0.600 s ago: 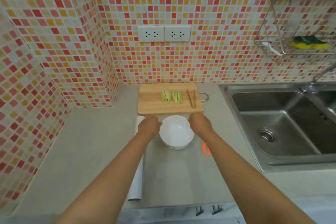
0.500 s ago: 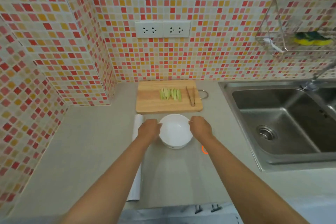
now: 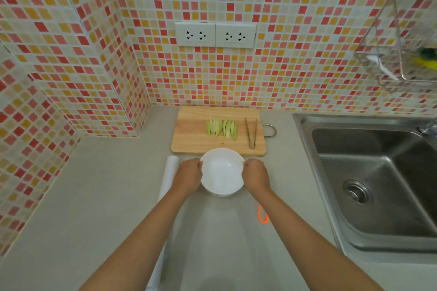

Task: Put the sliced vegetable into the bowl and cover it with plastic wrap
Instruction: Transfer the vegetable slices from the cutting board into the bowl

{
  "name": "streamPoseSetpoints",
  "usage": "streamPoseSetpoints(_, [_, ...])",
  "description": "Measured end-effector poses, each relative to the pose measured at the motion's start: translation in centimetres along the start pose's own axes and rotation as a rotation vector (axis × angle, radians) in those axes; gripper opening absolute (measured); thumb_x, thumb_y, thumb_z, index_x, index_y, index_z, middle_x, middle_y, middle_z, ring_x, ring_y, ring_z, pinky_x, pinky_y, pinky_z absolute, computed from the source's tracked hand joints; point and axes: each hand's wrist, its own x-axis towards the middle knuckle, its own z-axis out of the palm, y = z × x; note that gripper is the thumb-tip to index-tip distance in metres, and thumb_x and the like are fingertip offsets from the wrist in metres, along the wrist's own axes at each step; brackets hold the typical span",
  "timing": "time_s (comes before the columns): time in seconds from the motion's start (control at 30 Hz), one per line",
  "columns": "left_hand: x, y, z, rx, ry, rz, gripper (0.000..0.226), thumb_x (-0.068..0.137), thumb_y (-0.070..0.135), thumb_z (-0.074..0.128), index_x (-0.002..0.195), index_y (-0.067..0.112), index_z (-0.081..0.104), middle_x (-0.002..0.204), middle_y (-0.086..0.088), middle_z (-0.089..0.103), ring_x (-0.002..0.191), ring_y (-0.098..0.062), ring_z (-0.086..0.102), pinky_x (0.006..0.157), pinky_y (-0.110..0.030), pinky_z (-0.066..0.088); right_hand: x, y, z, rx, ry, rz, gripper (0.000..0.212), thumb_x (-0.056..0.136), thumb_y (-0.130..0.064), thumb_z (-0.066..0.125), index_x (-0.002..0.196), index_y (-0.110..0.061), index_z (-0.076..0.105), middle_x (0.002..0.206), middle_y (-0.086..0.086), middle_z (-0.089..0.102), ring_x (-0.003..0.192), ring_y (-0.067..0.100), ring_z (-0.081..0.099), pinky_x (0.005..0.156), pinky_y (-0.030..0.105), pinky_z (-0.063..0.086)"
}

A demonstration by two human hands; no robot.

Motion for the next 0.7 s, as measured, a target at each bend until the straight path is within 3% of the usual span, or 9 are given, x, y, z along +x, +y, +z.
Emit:
streamPoseSetpoints(0.17, [1.1,-0.5,0.1,-0.014,-0.001,-0.031,0.033,0.102,0.024,0.034,0.091,0.008,0.061,0.096,-0.012,0.068,0.087,-0.027,0.06,0.07,-0.032,0.041,1.2,-0.2,0.6,0.036,-0.035,0.009,0.025,0.095,-0.007,0.042,0.09,0.002,0.065,0.1,0.019,0.068,0.094,0.035,0.064,0.065,0.027,0.039])
streamPoseSetpoints(0.27, [1.5,-0.7,0.3,-0.014,-0.012,-0.029,0.033,0.102,0.024,0.033,0.091,0.01,0.061,0.093,-0.009,0.067,0.083,-0.024,0.059,0.068,-0.031,0.04,1.5,-0.2,0.9,0.033,-0.036,0.005,0.024,0.094,-0.005,0.041,0.08,-0.005,0.061,0.097,0.018,0.068,0.09,0.033,0.064,0.063,0.026,0.037])
streamPoseSetpoints(0.37, [1.7,-1.2,0.6,-0.015,-0.004,-0.011,0.031,0.102,0.025,0.034,0.085,0.014,0.058,0.087,-0.006,0.066,0.078,-0.021,0.057,0.066,-0.031,0.039,1.6,-0.2,1.1,0.016,-0.027,0.007,0.025,0.094,-0.005,0.041,0.083,-0.002,0.063,0.097,0.018,0.069,0.09,0.033,0.065,0.063,0.027,0.038])
streamPoseSetpoints(0.53, [1.7,-1.7,0.8,-0.02,0.039,0.028,0.033,0.101,0.026,0.034,0.081,0.017,0.057,0.075,0.003,0.061,0.072,-0.019,0.057,0.059,-0.029,0.036,1.8,0.0,1.4,-0.004,0.008,0.028,0.037,0.095,-0.011,0.04,0.057,-0.013,0.04,0.084,0.014,0.066,0.07,0.025,0.054,0.06,0.026,0.036])
streamPoseSetpoints(0.6, [1.8,-1.8,0.9,-0.026,0.047,0.042,0.033,0.101,0.027,0.033,0.081,0.017,0.058,0.075,0.004,0.061,0.071,-0.018,0.057,0.057,-0.029,0.036,2.3,0.1,1.0,0.001,0.043,0.03,0.037,0.095,-0.022,0.042,0.062,-0.009,0.052,0.079,0.012,0.067,0.07,0.028,0.057,0.059,0.028,0.038])
streamPoseSetpoints(0.7, [2.0,-1.9,1.0,-0.056,0.057,0.055,0.033,0.101,0.026,0.034,0.078,0.019,0.056,0.071,0.005,0.061,0.068,-0.016,0.056,0.052,-0.025,0.034,4.6,-0.3,-0.4,0.019,0.12,0.045,0.036,0.095,-0.036,0.047,0.088,-0.009,0.069,0.088,0.01,0.071,0.084,0.032,0.065,0.064,0.03,0.041])
